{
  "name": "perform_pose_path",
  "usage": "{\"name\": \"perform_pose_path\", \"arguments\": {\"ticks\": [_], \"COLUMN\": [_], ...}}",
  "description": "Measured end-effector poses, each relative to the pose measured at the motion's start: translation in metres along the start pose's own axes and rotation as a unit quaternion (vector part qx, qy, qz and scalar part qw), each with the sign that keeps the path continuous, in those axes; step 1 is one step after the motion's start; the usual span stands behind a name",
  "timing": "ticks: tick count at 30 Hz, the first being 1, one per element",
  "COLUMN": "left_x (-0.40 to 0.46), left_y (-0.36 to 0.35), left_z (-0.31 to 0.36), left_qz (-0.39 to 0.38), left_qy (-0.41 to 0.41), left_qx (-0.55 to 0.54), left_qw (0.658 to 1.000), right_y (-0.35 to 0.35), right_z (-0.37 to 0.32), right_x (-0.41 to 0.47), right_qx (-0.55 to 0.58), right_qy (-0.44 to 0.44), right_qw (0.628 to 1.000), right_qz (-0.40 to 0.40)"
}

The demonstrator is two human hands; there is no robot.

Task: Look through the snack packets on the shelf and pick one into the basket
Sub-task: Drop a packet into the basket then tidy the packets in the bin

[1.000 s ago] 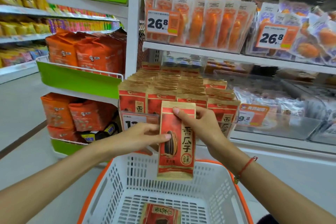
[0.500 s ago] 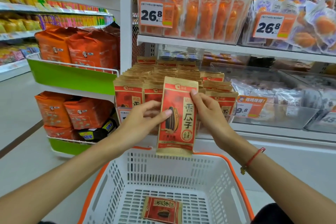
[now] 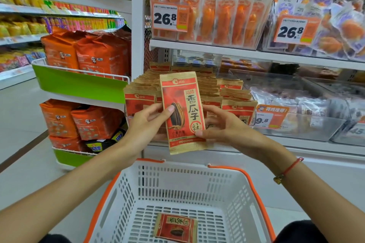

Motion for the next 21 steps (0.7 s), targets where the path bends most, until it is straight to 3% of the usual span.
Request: {"name": "perform_pose_path", "arguments": {"ticks": [3,7,21], "left_x": [0.0007,0.001,-0.0004], "left_y": [-0.001,0.0,0.0004], "left_z": [0.0011,-0.001,-0.0046], "left_qz": [-0.056,-0.086,-0.1], "left_qy": [0.024,-0.008,-0.047], "left_qx": [0.001,0.013,0.037], "left_qw": [0.998,0.996,0.993], "right_y": [0.0052,0.008,0.0083], "right_z": [0.0024,0.0044,0.0057], "right_x": [-0.0011,0.0003,0.0009], "right_qx": [0.034,0.074,0.047], "right_qy": [-0.005,-0.011,-0.004], "right_qw": [0.999,0.997,0.999], "right_qz": [-0.004,-0.014,-0.005]}}
Point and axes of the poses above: each hand's wrist, its own x-axis towards the middle knuckle, its own y-axis out of the back of the hand, z = x × y, the point moved 2 cm from there along x, towards the middle knuckle, and after that the axes turned 3 degrees about -y, right-handed, at the moved point
